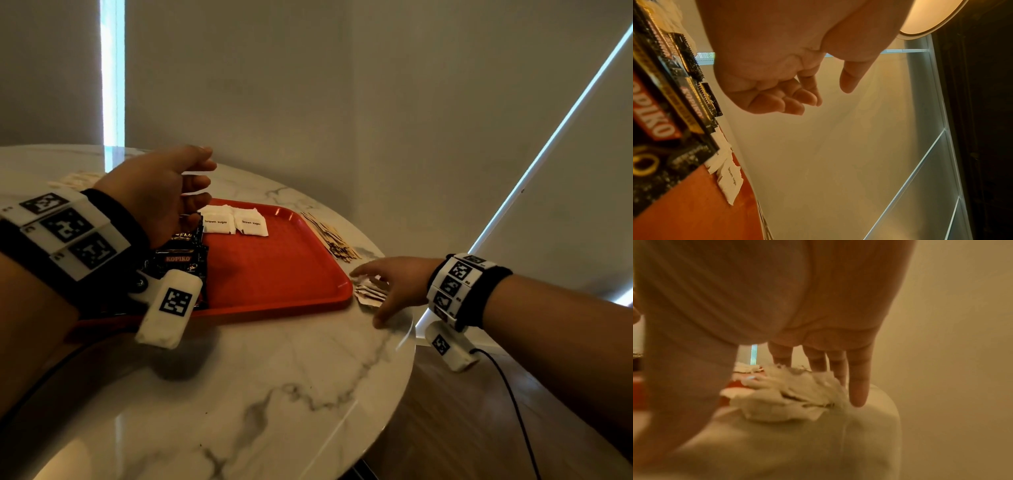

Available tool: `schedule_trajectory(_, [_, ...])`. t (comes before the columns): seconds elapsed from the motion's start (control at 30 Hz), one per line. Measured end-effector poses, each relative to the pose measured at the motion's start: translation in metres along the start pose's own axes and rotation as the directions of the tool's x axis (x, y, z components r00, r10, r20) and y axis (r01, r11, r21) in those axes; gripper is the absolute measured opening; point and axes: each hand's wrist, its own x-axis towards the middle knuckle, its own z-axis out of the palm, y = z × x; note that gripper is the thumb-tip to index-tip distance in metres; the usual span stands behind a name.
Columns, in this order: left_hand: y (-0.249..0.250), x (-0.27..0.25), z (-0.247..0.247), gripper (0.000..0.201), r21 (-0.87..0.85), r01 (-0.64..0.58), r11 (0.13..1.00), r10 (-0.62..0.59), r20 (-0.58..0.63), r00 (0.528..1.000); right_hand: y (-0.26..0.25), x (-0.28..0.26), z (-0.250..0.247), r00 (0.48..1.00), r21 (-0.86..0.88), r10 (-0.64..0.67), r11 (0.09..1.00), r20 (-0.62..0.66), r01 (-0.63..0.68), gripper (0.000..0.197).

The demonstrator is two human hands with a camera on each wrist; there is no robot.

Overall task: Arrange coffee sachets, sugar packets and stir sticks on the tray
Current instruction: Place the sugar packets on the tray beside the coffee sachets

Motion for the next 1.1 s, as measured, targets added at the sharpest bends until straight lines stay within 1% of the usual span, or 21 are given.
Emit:
schedule_trajectory(0.1, [-0.001,0.001,-0.001,0.024,0.005,0.001,1.000,-0.001,0.003,1.000,-0.005,0.001,0.003,1.000,-0.046,-0.031,0.998,0.002,0.031,0.078])
schedule_trajectory(0.23, [-0.001,0.000,0.000,0.024,-0.002,0.006,1.000,-0.006,0.012,1.000,-0.008,-0.001,0.003,0.994,-0.143,-0.099,0.986,-0.054,0.091,0.045])
schedule_trajectory(0.3, [0.000,-0.001,0.000,0.026,-0.010,0.011,1.000,-0.011,0.016,1.000,-0.010,-0.001,0.004,0.991,-0.170,-0.114,0.980,-0.068,0.101,0.040])
schedule_trajectory(0.33, [0.000,-0.002,0.000,0.027,-0.014,0.016,1.000,-0.016,0.020,1.000,-0.008,0.000,0.003,0.992,-0.153,-0.103,0.984,-0.075,0.091,0.040])
schedule_trajectory(0.4, [0.000,-0.003,0.000,0.030,-0.020,0.026,0.999,-0.025,0.032,0.999,-0.003,0.000,0.000,0.993,-0.061,-0.053,0.997,-0.105,0.047,0.040])
schedule_trajectory(0.43, [0.001,-0.003,0.000,0.031,-0.021,0.029,0.999,-0.029,0.036,0.999,0.001,0.000,-0.002,0.992,0.030,-0.020,0.999,-0.128,0.024,0.038])
schedule_trajectory(0.47, [0.002,-0.004,0.000,0.033,-0.021,0.033,0.999,-0.032,0.041,0.999,0.005,0.000,-0.004,0.989,0.180,0.012,0.984,-0.145,0.014,0.036])
schedule_trajectory(0.5, [0.002,-0.004,0.000,0.034,-0.021,0.038,0.999,-0.037,0.047,0.998,0.008,-0.002,-0.005,0.988,0.375,0.041,0.927,-0.150,0.018,0.033])
schedule_trajectory(0.53, [0.003,-0.005,0.001,0.035,-0.020,0.045,0.999,-0.044,0.054,0.998,0.009,-0.004,-0.006,0.986,0.577,0.063,0.816,-0.151,0.036,0.032])
schedule_trajectory(0.57, [0.003,-0.006,0.001,0.036,-0.020,0.057,0.998,-0.055,0.060,0.997,0.008,-0.006,-0.009,0.987,0.742,0.079,0.668,-0.140,0.052,0.033])
schedule_trajectory(0.6, [0.003,-0.007,0.002,0.036,-0.020,0.069,0.997,-0.068,0.068,0.995,0.006,-0.009,-0.012,0.989,0.850,0.078,0.523,-0.126,0.067,0.033])
schedule_trajectory(0.63, [0.003,-0.007,0.002,0.036,-0.022,0.079,0.997,-0.077,0.076,0.994,0.003,-0.012,-0.017,0.991,0.906,0.063,0.416,-0.120,0.083,0.034])
schedule_trajectory(0.67, [0.003,-0.008,0.003,0.035,-0.026,0.089,0.996,-0.087,0.084,0.993,-0.001,-0.014,-0.022,0.992,0.936,0.036,0.337,-0.125,0.106,0.034])
schedule_trajectory(0.7, [0.002,-0.008,0.005,0.033,-0.030,0.098,0.995,-0.095,0.091,0.991,-0.008,-0.015,-0.027,0.990,0.952,0.008,0.276,-0.140,0.132,0.033])
schedule_trajectory(0.8, [0.000,-0.014,0.012,0.032,-0.022,0.117,0.993,-0.113,0.146,0.983,-0.036,-0.014,-0.039,0.980,0.976,-0.026,0.086,-0.197,0.199,0.031])
schedule_trajectory(0.9, [-0.005,-0.020,0.019,0.048,0.023,0.141,0.990,-0.142,0.246,0.959,-0.078,-0.010,-0.044,0.967,0.968,-0.075,-0.080,-0.243,0.237,0.028])
schedule_trajectory(0.97, [-0.007,-0.024,0.024,0.052,0.074,0.147,0.986,-0.163,0.303,0.939,-0.106,-0.006,-0.045,0.955,0.959,-0.144,-0.159,-0.258,0.235,0.024])
schedule_trajectory(1.0, [-0.008,-0.027,0.027,0.049,0.107,0.147,0.983,-0.173,0.310,0.935,-0.118,-0.004,-0.045,0.947,0.955,-0.184,-0.188,-0.264,0.230,0.023])
schedule_trajectory(1.1, [-0.009,-0.027,0.028,0.033,0.175,0.124,0.977,-0.163,0.227,0.960,-0.142,0.003,-0.045,0.925,0.939,-0.251,-0.265,-0.286,0.219,0.025])
